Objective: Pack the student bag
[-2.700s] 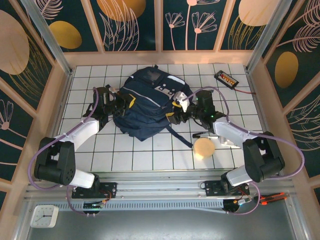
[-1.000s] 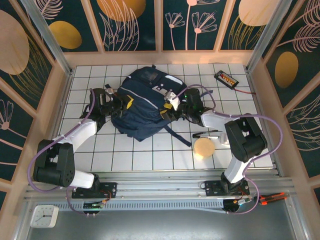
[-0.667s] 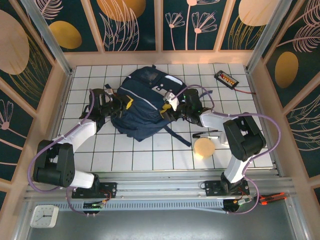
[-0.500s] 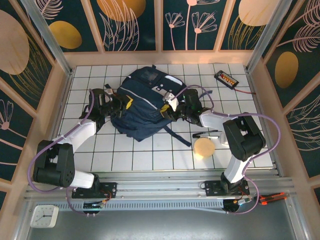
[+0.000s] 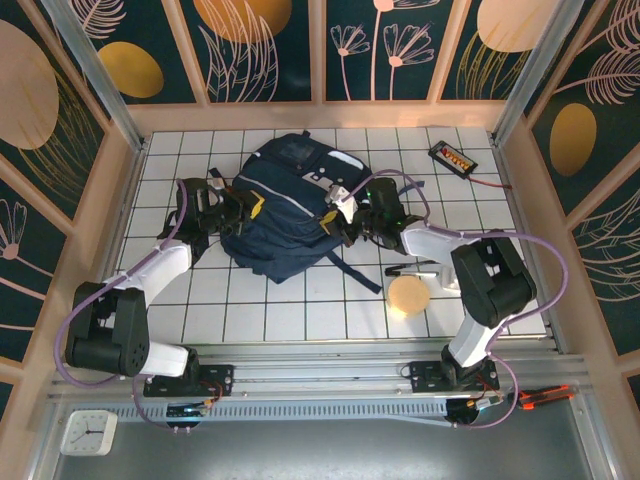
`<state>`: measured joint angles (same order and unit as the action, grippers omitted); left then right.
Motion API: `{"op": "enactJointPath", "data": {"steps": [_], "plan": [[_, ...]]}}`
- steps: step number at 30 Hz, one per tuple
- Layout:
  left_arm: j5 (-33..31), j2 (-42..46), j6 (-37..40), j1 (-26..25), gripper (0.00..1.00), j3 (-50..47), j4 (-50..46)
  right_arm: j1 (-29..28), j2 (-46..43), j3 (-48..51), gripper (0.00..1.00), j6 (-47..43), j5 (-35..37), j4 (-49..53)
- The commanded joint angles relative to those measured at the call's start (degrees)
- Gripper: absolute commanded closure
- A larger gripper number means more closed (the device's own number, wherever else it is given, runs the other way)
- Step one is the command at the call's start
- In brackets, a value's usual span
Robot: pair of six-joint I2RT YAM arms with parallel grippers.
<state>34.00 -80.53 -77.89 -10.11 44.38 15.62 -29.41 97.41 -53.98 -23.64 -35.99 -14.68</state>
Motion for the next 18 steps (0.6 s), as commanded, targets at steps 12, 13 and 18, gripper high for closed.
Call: {"op": "enactJointPath", "data": {"steps": [12, 13, 18], "plan": [[-1.09, 3.65, 2.76, 0.18, 1.00, -0.38, 2.42, 0.02, 3.89, -19.18, 1.00, 7.82, -12.09, 37.90], [-1.47, 3.80, 2.48, 0.09, 1.00, -0.65, 2.70, -0.19, 3.64, -18.89, 1.00, 8.32, -12.96, 37.99], [-3.22, 4.17, 0.14, -1.37, 1.00, -2.32, 5.79, -0.21, 3.70, -18.19, 1.00, 11.92, -15.42, 36.60]]}}
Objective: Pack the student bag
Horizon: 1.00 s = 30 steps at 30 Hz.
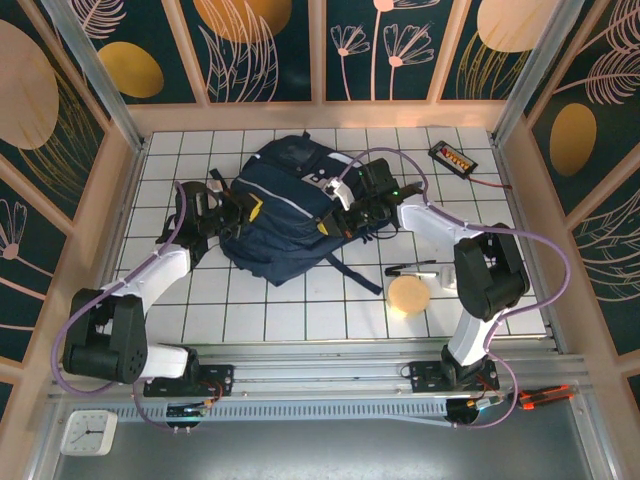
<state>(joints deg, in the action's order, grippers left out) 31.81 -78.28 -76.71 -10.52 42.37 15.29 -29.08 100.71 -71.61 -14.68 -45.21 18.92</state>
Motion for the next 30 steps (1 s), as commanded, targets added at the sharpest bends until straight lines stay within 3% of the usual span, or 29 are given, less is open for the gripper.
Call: {"op": "enactJointPath", "data": {"steps": [1, 10, 17, 19, 21, 22, 25, 30], "plan": [[-1.48, 1.86, -1.52, -1.56, 1.00, -0.65, 6.91, -0.56, 0.63, -0.54, 1.00, 4.17, -6.25, 2.35], [-6.94, 4.37, -3.85, -3.77, 1.00, -3.43, 8.70, -1.62, -0.07, 2.46, 1.00, 8.25, -10.47, 0.27], [-11.11, 7.12, -4.35, -3.82, 1.00, -4.98, 7.13, -3.24, -3.88, 3.56, 1.00, 2.61, 0.32, 5.32], [-11.63, 7.44, -5.22, -3.81, 1.00, -5.52, 7.90, -5.37, -5.63, 3.75, 1.00, 0.88, 6.56, 4.66], [-12.20, 7.62, -5.49, -3.81, 1.00, -5.54, 7.84, -9.09, -8.97, 5.75, 1.00, 0.34, 20.30, 0.79], [-12.11, 7.62, -5.47, -3.84, 1.00, -5.46, 7.83, -10.03, -10.56, 6.96, 1.00, 0.01, 23.59, -0.85], [-12.09, 7.70, -5.73, -3.85, 1.00, -5.67, 8.06, -10.15, -13.29, 8.90, 1.00, 1.36, 25.36, -3.84], [-12.38, 8.15, -7.55, -4.15, 1.00, -6.58, 9.95, -10.38, -10.14, 7.03, 1.00, 3.37, 19.59, -2.26]]}}
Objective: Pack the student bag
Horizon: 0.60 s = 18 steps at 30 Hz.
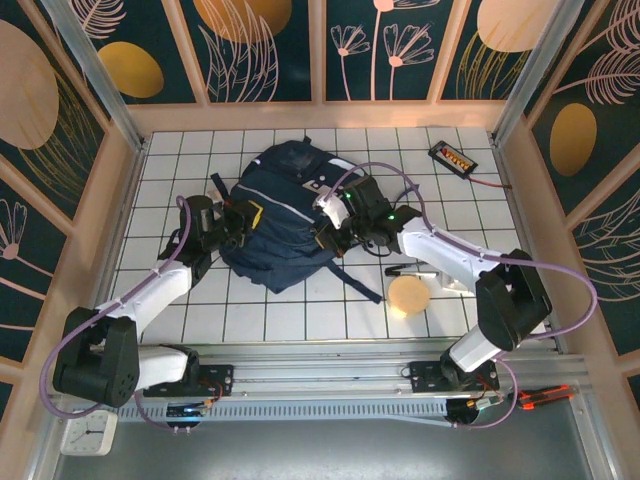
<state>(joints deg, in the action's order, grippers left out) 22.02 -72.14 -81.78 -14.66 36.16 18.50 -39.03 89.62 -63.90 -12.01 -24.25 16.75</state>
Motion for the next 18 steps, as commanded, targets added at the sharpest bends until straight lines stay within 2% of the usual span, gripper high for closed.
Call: {"op": "enactJointPath", "data": {"steps": [1, 7, 18], "plan": [[-2.64, 1.91, -2.72, -0.31, 1.00, -0.35, 7.02, -0.58, 1.63, -0.92, 1.00, 1.53, -2.11, -0.74], [-5.41, 2.47, -4.45, -4.24, 1.00, -0.62, 7.66, -1.02, 6.25, -4.81, 1.00, 10.10, -4.55, -3.83], [-13.58, 6.47, -6.77, -7.90, 1.00, -3.45, 7.32, -6.06, 3.01, -2.64, 1.00, 20.01, -1.45, -7.28]]}}
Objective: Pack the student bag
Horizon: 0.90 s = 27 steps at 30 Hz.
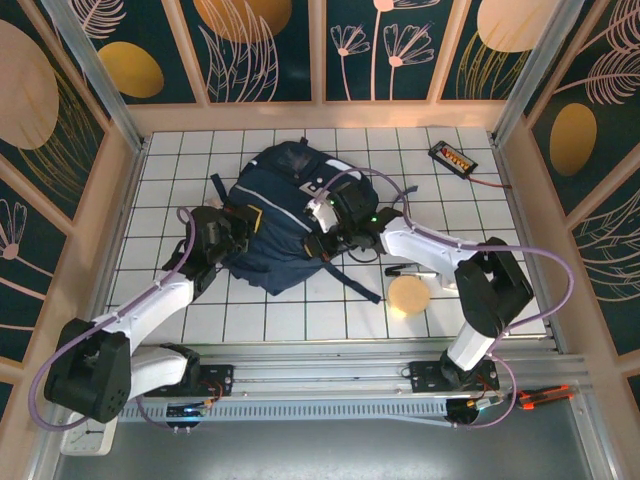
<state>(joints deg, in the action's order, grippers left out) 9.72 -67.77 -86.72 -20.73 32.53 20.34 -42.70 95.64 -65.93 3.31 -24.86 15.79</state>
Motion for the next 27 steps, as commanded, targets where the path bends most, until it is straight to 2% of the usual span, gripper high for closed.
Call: {"op": "enactJointPath", "data": {"steps": [1, 5, 10, 14, 19, 23, 27], "plan": [[-1.88, 2.28, -2.11, -2.15, 1.00, -0.06, 5.60, -2.87, -3.68, -0.26, 1.00, 5.87, 0.02, -6.90], [-4.58, 2.94, -3.20, -3.08, 1.00, -1.19, 6.28, -4.81, -4.83, 0.28, 1.00, 9.54, 2.31, -7.32], [-7.49, 4.05, -3.70, -3.04, 1.00, -2.44, 6.81, -7.89, -7.68, 3.12, 1.00, 8.46, 4.93, -7.67], [-6.94, 3.62, -3.77, -3.13, 1.00, -2.57, 7.54, -8.37, -8.23, 4.52, 1.00, 8.96, 4.17, -7.04], [-7.12, 4.05, -3.44, -3.73, 1.00, -1.90, 6.88, -8.49, -4.84, -0.21, 1.00, 11.67, 2.74, -8.11], [-8.93, 3.59, -3.93, -6.84, 1.00, -1.51, 7.13, -8.84, 1.14, -6.58, 1.00, 14.29, -0.01, -6.89], [-11.32, 2.79, -4.89, -10.44, 1.00, -1.51, 7.97, -9.62, 2.76, -7.94, 1.00, 15.62, 0.08, -7.33]]}}
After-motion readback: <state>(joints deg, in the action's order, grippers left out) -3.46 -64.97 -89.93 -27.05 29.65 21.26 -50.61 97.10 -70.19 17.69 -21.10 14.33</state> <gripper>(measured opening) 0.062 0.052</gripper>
